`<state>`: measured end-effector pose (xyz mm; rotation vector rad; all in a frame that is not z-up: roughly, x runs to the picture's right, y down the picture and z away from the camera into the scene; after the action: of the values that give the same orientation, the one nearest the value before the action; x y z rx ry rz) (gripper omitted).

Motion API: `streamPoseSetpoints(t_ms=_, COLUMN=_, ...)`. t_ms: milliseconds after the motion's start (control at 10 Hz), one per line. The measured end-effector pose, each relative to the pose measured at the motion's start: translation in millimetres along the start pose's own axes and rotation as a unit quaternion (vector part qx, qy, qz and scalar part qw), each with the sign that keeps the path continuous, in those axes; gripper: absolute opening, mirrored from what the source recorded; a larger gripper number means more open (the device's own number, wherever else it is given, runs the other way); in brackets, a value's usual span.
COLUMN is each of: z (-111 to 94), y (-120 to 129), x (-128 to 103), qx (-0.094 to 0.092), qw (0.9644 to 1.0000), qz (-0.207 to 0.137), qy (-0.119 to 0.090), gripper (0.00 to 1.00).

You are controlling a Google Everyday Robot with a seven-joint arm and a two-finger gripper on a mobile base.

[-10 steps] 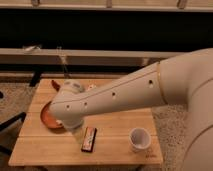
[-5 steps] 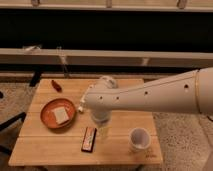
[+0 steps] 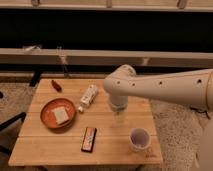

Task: Move the arm in a circular motion

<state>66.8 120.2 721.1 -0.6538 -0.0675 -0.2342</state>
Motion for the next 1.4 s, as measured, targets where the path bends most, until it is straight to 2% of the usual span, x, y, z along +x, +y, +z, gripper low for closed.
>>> streamPoseSetpoints(t_ms=100, z=-1.3, y=-10.5, x=18.7, qx=-0.004, qw=0.9999, qz=0.007, qy=0.012, gripper=0.8)
streamPoseSetpoints(t_ms=300, z=-4.8, y=-29.8, x=33.8, qx=-0.004, qw=0.9996, qz=0.009, qy=0.025, gripper=0.8)
streamPoseSetpoints(t_ms=700, z=-9.9, y=-72.1, x=53.1, qx=0.01, qw=0.9988, qz=0.008, qy=0.047, gripper=0.8)
streamPoseSetpoints(t_ms=1000, z=-11.7, y=-105.9, x=54.9, qx=0.018, qw=0.9984, qz=-0.002, qy=0.054, gripper=0.8)
streamPoseSetpoints(t_ms=1400, z=-20.4, y=-161.6, x=21.3, qx=0.028, qw=0.9973, qz=-0.037, qy=0.058, gripper=0.8)
